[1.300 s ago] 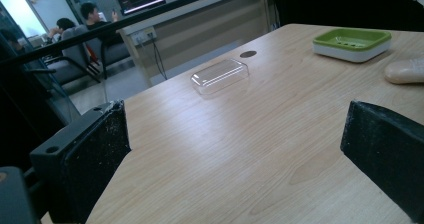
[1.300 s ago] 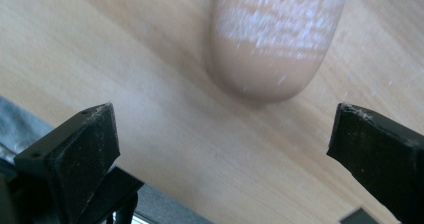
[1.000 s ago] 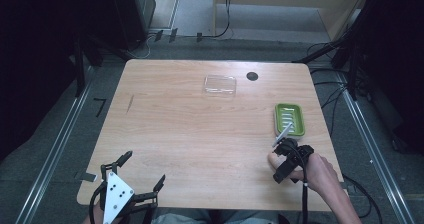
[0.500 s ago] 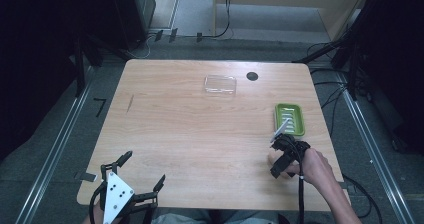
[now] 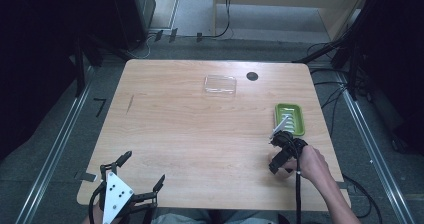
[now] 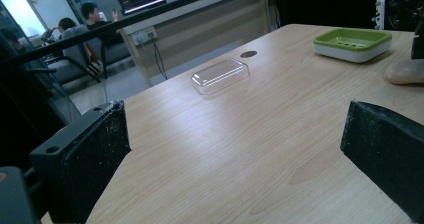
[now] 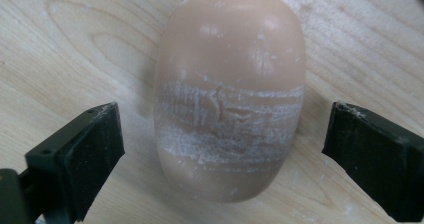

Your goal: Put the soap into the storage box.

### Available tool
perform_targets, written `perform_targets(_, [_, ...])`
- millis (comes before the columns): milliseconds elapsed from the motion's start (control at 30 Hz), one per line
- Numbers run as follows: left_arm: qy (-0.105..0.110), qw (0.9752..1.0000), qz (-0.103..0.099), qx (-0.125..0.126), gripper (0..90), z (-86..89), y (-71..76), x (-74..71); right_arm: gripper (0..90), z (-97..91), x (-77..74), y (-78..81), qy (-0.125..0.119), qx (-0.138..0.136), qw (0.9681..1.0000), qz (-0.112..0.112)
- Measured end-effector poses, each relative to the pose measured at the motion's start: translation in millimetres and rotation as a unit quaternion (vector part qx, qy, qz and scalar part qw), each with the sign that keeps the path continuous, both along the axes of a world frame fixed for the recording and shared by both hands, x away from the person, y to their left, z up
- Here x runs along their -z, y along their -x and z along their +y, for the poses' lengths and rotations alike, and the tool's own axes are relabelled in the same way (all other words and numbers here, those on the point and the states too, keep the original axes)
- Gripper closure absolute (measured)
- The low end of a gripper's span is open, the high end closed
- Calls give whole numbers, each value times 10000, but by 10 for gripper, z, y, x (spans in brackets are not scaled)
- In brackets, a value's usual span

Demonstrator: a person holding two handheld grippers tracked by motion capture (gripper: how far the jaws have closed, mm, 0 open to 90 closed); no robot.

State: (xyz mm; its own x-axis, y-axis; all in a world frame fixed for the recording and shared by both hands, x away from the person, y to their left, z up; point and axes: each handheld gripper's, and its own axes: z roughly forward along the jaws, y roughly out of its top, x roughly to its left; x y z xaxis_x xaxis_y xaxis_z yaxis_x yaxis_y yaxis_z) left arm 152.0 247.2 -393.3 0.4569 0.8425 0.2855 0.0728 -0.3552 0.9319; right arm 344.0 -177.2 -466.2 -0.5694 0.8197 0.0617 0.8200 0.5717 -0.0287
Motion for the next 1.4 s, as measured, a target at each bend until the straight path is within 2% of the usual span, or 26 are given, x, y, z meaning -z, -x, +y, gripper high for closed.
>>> perform_targets(200, [-3,10000,-6,3,0,2,0,-1,132,0,-4,-4,-8,57,10000,-78])
perform_targets(700, [4,10000,-19,12,0,4,3,-1,259,22,21,3,102,93,9999,-90])
perform_targets(933, [-6,10000,-21,8,0,7,6,-2,282,33,27,2,141,56,9998,-99])
perform_targets(1000, [-7,10000,-21,9,0,6,7,-2,320,39,23,10,123,70,9998,-118])
perform_targets(1400, [-17,10000,-20,12,0,5,6,-2,329,37,19,2,132,-11,9998,-118])
